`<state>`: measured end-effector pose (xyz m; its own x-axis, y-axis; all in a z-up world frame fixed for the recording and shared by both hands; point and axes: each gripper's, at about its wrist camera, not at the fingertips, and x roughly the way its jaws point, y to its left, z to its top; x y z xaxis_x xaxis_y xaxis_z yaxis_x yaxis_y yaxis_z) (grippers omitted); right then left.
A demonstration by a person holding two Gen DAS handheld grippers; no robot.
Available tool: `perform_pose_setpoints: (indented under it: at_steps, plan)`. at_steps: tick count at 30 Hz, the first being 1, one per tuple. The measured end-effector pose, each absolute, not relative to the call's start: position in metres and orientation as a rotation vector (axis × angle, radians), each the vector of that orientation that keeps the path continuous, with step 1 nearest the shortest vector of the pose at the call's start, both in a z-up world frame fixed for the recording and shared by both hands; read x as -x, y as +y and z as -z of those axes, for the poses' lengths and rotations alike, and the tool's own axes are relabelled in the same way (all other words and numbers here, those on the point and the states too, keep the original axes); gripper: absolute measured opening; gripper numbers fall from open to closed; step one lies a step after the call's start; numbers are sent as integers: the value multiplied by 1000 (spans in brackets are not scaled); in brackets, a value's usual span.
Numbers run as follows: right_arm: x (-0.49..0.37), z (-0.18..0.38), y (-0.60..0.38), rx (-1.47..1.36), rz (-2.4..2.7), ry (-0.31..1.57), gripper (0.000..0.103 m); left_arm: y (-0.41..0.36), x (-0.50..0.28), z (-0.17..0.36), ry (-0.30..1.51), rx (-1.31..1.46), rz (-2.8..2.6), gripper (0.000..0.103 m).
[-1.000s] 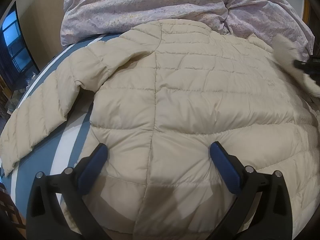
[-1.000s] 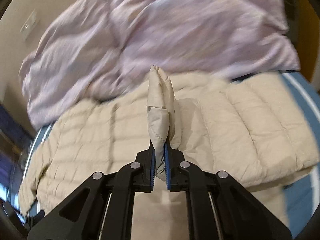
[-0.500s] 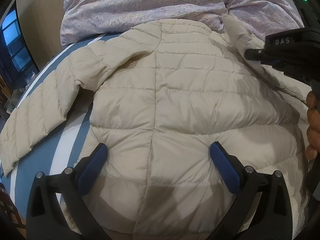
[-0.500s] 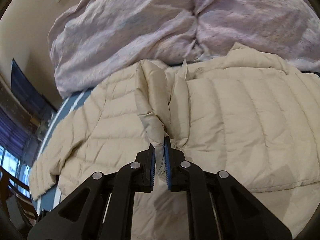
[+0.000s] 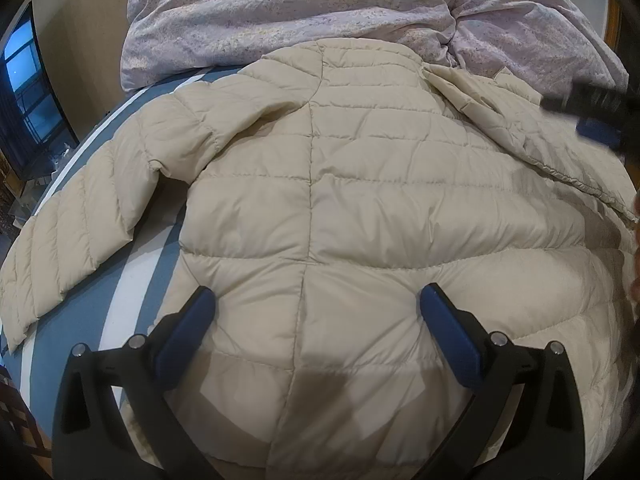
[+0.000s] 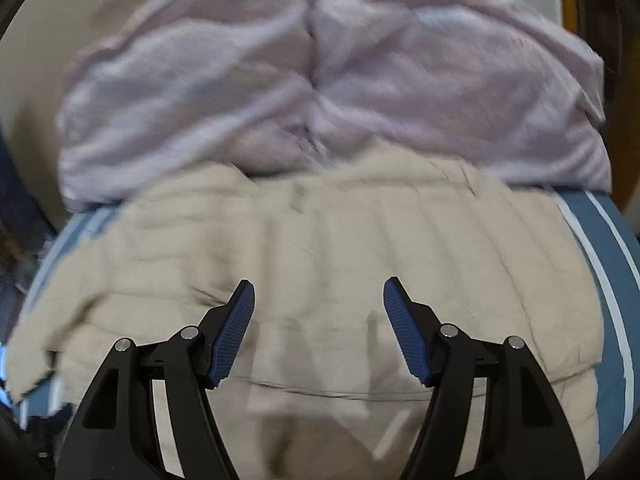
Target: Fold large clothes
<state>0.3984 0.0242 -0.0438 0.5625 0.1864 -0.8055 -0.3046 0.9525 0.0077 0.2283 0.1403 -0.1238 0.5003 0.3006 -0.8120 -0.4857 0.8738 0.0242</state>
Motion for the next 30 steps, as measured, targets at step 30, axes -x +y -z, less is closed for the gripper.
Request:
perform_pose_setpoints:
  at_steps: [30]
  plan:
    - [-406,85,36,241,-271,1028,95,246,-109,87,917,300,-791,101]
